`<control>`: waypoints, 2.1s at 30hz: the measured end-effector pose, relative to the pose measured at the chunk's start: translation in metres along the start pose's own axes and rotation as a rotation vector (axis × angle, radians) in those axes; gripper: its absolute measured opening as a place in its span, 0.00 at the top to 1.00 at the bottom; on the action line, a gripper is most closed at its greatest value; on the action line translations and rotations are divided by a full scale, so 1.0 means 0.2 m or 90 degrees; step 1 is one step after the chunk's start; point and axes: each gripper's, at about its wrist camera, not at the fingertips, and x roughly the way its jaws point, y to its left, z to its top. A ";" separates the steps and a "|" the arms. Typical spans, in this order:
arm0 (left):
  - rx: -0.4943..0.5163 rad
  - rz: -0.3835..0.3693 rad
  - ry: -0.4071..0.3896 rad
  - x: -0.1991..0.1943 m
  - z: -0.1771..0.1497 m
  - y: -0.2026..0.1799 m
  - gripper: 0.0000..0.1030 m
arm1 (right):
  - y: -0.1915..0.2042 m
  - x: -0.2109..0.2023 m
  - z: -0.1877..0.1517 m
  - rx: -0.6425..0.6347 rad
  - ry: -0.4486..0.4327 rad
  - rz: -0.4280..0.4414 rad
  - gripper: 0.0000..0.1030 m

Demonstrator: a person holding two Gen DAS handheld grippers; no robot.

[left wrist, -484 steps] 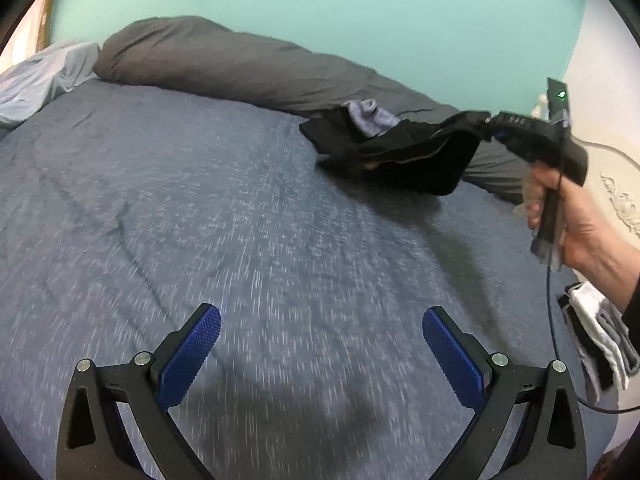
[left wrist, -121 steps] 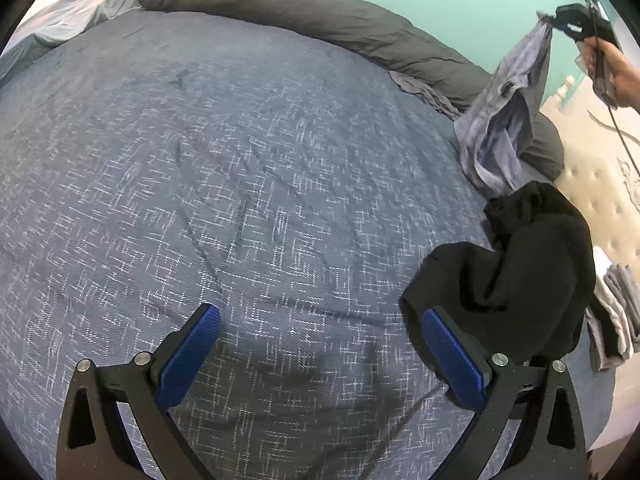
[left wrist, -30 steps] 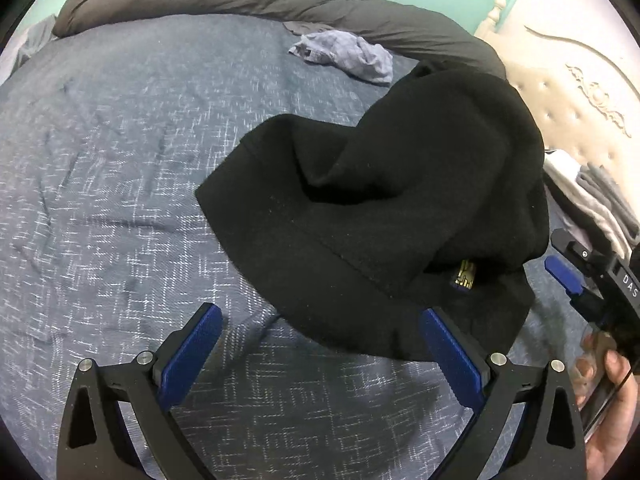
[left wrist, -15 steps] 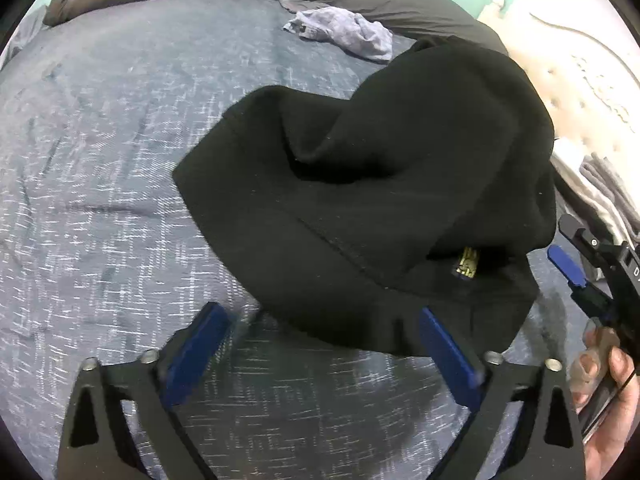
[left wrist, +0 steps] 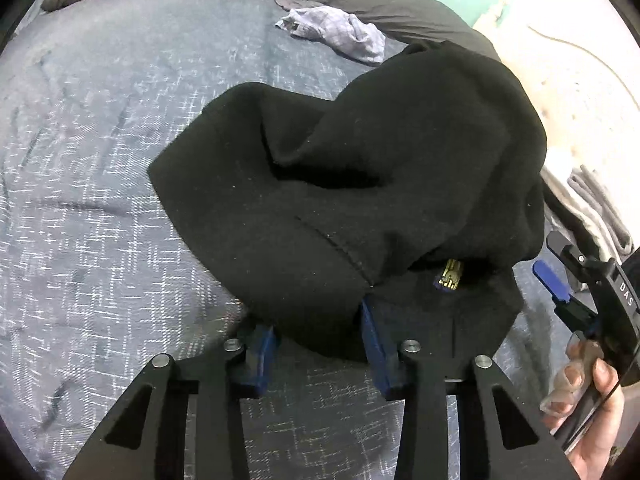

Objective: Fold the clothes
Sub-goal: 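Close the left tool on the black garment edge and lift it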

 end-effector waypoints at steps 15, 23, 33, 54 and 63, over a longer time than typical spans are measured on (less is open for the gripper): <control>-0.022 -0.055 0.029 0.08 0.00 0.00 0.68 | -0.01 0.00 0.00 0.009 0.002 0.001 0.35; -0.011 -0.054 0.038 0.11 0.00 -0.01 0.74 | -0.03 0.00 0.01 0.020 0.000 0.002 0.35; 0.024 -0.042 0.040 0.14 0.01 -0.06 0.72 | -0.03 0.00 0.01 0.026 -0.003 0.004 0.35; 0.045 -0.061 -0.001 0.06 0.05 -0.09 0.96 | -0.05 0.01 0.00 0.044 0.004 0.003 0.35; 0.054 -0.058 -0.063 -0.19 0.09 -0.01 0.96 | -0.05 0.01 0.03 0.048 -0.003 0.007 0.35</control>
